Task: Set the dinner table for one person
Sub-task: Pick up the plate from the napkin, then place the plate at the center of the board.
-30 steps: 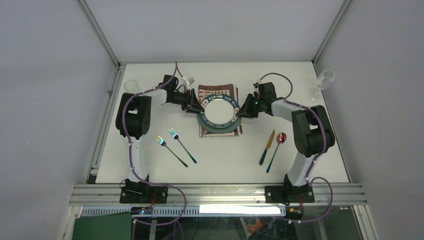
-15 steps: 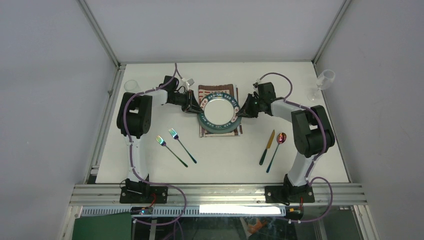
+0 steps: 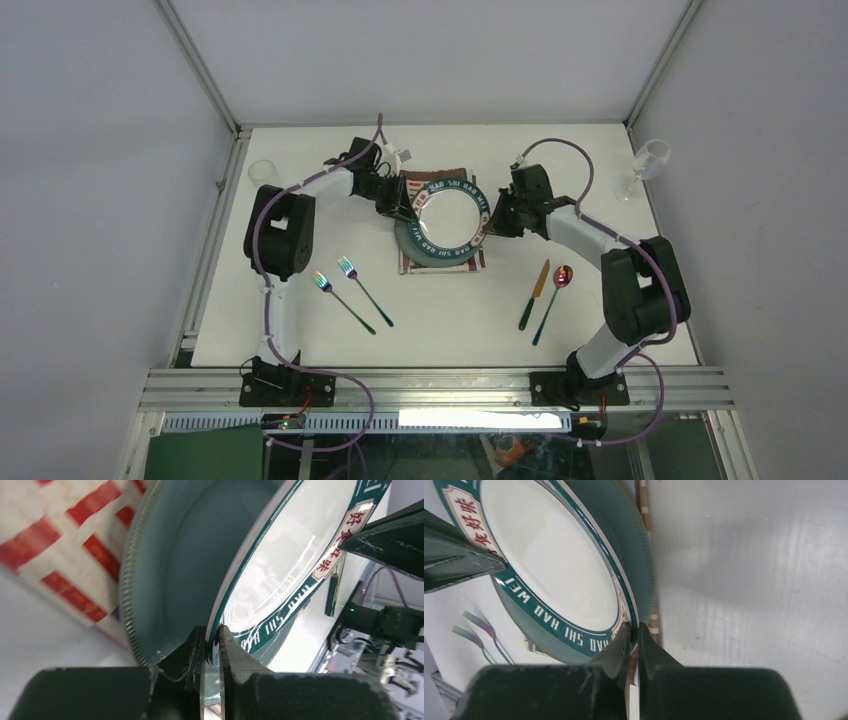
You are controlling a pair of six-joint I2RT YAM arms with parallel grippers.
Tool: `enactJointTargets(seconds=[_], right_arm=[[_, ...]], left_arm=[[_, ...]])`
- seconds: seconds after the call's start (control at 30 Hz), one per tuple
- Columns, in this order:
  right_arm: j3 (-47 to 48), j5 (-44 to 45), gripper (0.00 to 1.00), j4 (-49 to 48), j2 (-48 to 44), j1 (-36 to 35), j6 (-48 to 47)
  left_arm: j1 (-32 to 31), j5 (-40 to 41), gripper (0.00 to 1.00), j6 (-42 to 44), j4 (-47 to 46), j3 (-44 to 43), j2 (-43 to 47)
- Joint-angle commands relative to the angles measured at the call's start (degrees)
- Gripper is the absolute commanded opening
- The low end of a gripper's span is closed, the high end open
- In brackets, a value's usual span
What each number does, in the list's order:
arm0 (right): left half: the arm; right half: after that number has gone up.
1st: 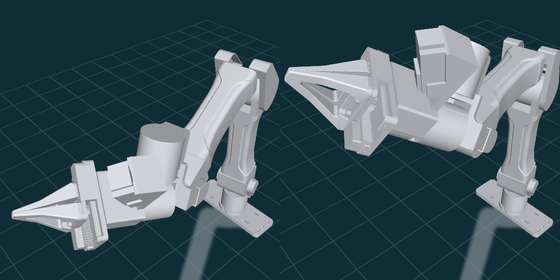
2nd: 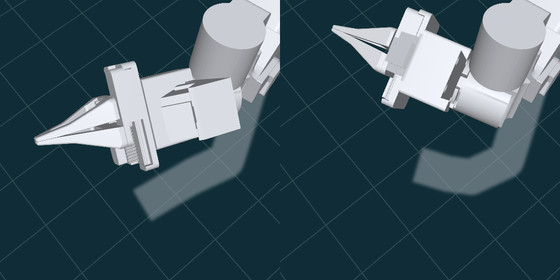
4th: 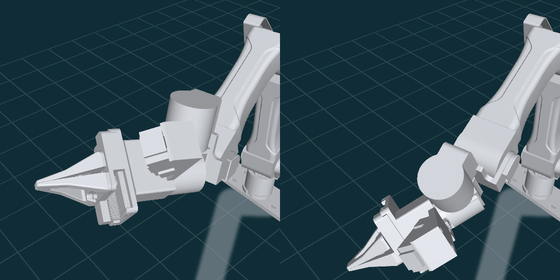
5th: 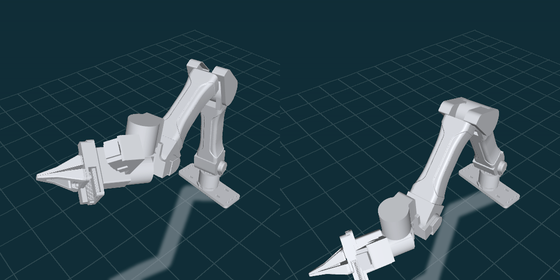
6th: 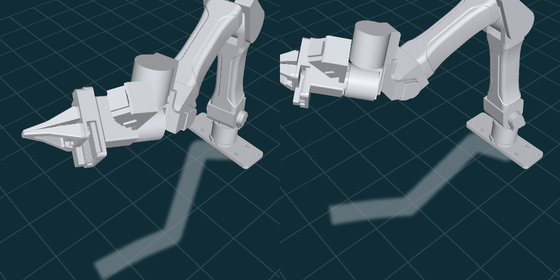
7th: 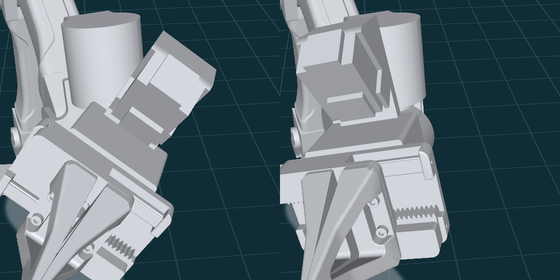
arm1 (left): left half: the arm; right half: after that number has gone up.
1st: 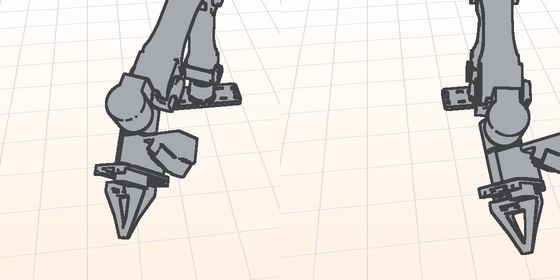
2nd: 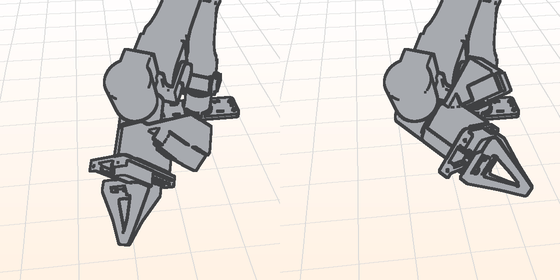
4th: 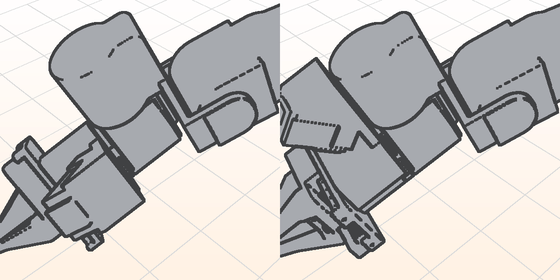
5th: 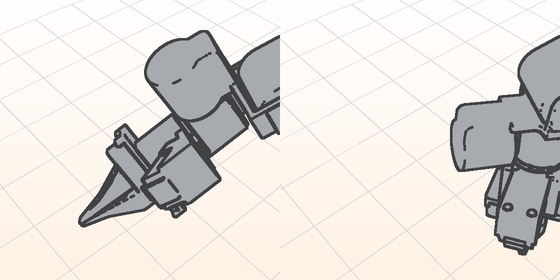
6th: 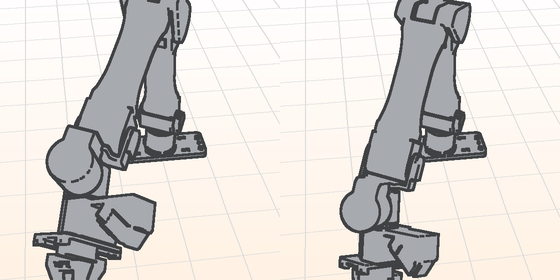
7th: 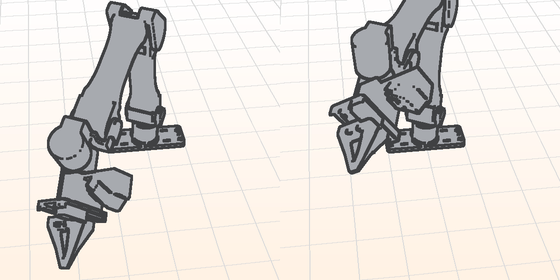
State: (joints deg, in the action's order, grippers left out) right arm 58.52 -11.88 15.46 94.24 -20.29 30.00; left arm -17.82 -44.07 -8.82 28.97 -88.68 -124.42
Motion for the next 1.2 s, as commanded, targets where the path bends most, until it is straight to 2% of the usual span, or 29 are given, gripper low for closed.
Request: enactJointTargets(seconds=[0.0, 0.17, 0.4, 0.6, 0.73, 0.9, 1.17], right_arm=[[-0.74, 1.72, 0.0, -3.47, -7.23, -3.11, 0.06], [-4.92, 7.24, 0.0, -2.45, -13.95, -3.11, 1.93], [-9.77, 15.33, 0.0, 1.06, -23.33, -3.24, 4.62], [-11.54, 21.91, 0.0, 6.59, -30.17, -3.19, 6.57], [-13.12, 22.35, 0.0, 8.14, -32.74, -3.24, 7.05], [-13.96, 21.89, 0.0, 8.86, -31.9, -3.18, 7.31], [-13.67, 26.28, 0.0, 6.52, -29.98, -3.25, 6.21]], left_arm=[[-7.89, 2.37, 0.0, 6.0, 3.78, -8.12, 0.51], [-12.54, 4.88, 0.0, 7.96, 8.75, -18.0, -4.05], [-18.9, 4.5, 0.0, 8.3, 13.05, -29.19, -10.93], [-22.77, 4.88, 0.0, 8.6, 13.65, -32.05, -14.79], [-25.07, 4.53, 0.0, 8.26, 13.7, -33.56, -16.89], [-26.7, 3.21, 0.0, 7.09, 13.63, -34.54, -18.6], [-27.59, 2.74, 0.0, 8.29, 13.38, -35.65, -18.39]])
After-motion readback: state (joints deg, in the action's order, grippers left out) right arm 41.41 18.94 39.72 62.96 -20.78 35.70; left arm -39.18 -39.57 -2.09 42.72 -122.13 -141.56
